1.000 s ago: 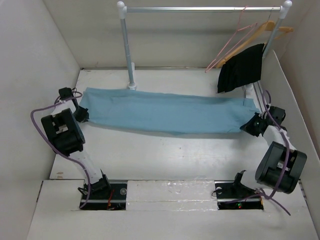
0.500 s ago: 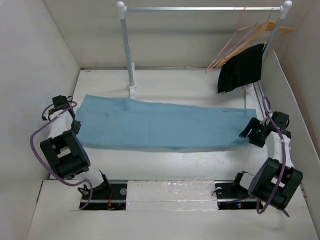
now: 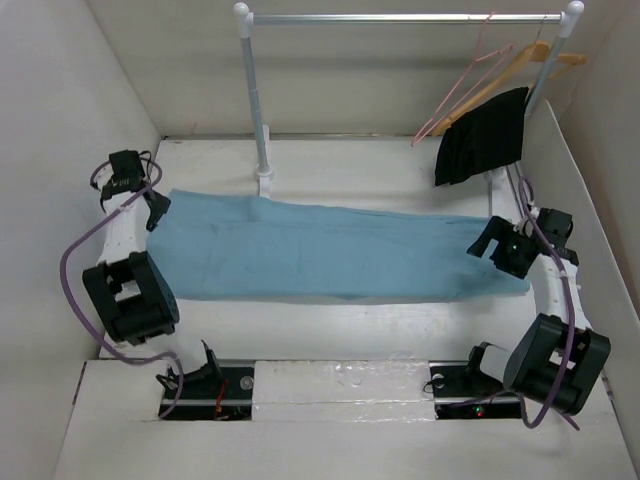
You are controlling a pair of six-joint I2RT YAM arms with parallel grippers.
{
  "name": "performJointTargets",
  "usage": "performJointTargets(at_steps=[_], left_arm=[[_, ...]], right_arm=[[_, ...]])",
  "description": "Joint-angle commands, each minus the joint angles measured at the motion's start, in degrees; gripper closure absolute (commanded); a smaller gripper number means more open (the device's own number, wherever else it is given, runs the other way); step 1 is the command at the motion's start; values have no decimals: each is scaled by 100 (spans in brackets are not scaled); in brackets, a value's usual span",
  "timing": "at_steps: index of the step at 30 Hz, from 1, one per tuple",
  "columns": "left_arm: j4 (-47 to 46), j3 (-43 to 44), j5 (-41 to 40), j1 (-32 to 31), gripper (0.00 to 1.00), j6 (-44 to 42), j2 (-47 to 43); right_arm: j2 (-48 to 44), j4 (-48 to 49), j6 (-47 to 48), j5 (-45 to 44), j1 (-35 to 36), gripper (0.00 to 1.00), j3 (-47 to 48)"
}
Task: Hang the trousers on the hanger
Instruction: Fold the trousers
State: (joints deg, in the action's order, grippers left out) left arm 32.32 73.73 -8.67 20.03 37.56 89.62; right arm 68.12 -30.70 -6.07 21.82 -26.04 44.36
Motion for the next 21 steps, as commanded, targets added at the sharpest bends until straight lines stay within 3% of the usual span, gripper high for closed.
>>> performJointTargets(at_steps=[1,5,14,21], left_arm=[[-95,762,-248,-34,66,14,914],[196,1406,-724,-34,70,-29,2049],[196,2373,-1093,-34,76,-65,2866],[-208,2400,-821,-34,78,-30,3087]], right_arm=[[-176,573,-176,33,458,5,47],[-141,837,-185,23,819,5,47],[518,732,298,-20,1672,5,196],[641,714,317,-170,2068,5,213]])
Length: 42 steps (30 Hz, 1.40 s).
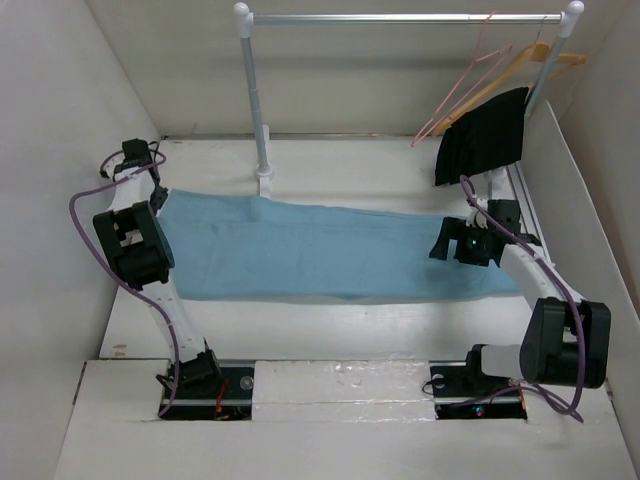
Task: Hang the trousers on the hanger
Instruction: Fold the trousers
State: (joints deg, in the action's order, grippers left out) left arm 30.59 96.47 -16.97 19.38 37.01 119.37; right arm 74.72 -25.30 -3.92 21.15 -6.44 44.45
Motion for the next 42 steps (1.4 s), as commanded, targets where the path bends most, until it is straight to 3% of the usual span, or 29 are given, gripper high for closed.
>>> performJointTargets(at_steps=[1,15,23,37,42], left_arm=[[25,266,10,31,78,51,269],[316,654,-16,31,78,-28,675],[158,399,18,31,67,-37,359],[-509,-505,-131,31,67,113,-519],[-519,-559,-122,31,68,51,-450]], right_arm=[[-1,174,85,-102,160,5,222],[262,201,85,-120,442,4,539],[429,315,102,-58,494,4,644],[544,403,146,4,599,4,635],[570,412,155,-5,600,4,635]])
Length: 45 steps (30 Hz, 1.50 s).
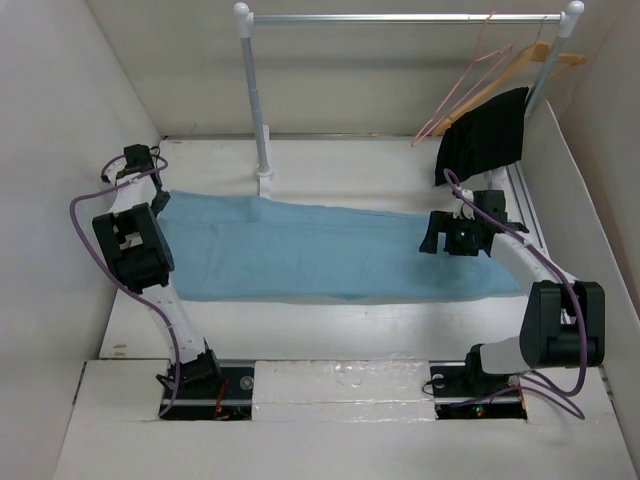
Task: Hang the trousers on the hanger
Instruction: Fold the trousers
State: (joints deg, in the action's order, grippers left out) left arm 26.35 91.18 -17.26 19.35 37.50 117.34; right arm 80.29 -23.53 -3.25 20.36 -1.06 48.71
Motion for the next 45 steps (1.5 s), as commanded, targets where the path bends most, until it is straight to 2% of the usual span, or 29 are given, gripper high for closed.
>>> performJointTargets(at_steps=[1,14,18,19,24,35,40,45], left_arm=[[-17,-21,-111,33,68,-14,-151],[99,111,-243,33,72,-84,351],[151,207,-261,33,85,-76,439],[151,242,-269,33,100,-58,439],[239,234,-261,33,100,30,264],[301,-416,-287,33,100,-14,-1002],[415,-162,-68,33,100,-32,-1380],[520,425,205,33,100,-41,-1355]], right_arm=[[13,252,87,82,62,4,201],[-49,103,175,12,62,4,315],[-40,112,166,21,62,4,332],[-22,120,158,21,62,4,324],[74,173,149,3,184,4,341],[241,410,157,29,185,3,376],[268,472,184,47,185,3,376],[347,569,193,126,132,3,385]])
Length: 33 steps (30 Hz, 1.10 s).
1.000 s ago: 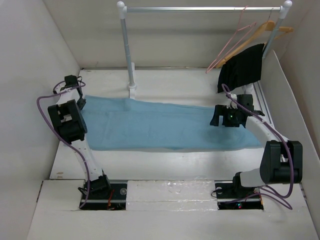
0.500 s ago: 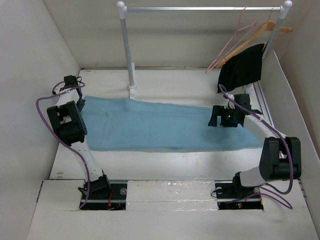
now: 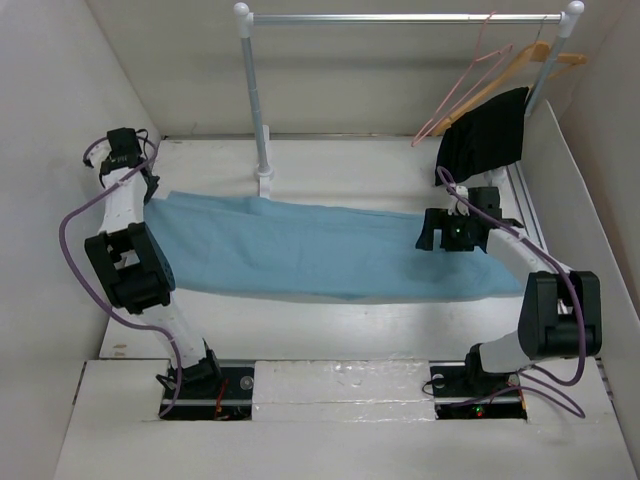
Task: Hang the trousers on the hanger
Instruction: Fold the trousers
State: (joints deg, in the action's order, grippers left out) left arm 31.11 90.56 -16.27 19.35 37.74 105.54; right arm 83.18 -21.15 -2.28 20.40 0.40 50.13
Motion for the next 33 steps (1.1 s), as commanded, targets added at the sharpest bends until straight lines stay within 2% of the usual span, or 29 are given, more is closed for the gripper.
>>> performJointTargets(at_steps=[1,5,8,9,11,16,22,27,28,31,33], left_arm=[[70,619,124,33,100,-47,-130],[123,1348,168,33,100,-65,317],[289,1981,125,33,100,-65,949],[412,2452,116,33,100,-73,1482],[422,2570,98,33,100,-91,1653],[703,3459,98,-19,100,-135,2734],[282,3494,230,-81,100,-161,3016],[229,3635,652,-134,100,-73,3043],[211,3583,800,-134,100,14,2921],[-332,2724,1011,-134,100,120,2096],[-676,2160,995,-134,100,164,1524]], right_arm=[[76,339,97,130,-66,3,252],[120,243,158,87,-120,3,322],[146,129,158,17,-172,3,410],[138,76,158,-1,-172,3,462],[120,41,158,-36,-233,2,489],[-21,-153,158,-89,-400,1,708],[-607,-486,-17,-536,-533,0,709],[-1330,-1014,-404,-1100,-1227,0,138],[-1574,-1049,-474,-1126,-1575,0,50],[-2006,-935,-475,-863,-2130,2,-152],[-2113,-996,-327,-985,-2132,2,22]])
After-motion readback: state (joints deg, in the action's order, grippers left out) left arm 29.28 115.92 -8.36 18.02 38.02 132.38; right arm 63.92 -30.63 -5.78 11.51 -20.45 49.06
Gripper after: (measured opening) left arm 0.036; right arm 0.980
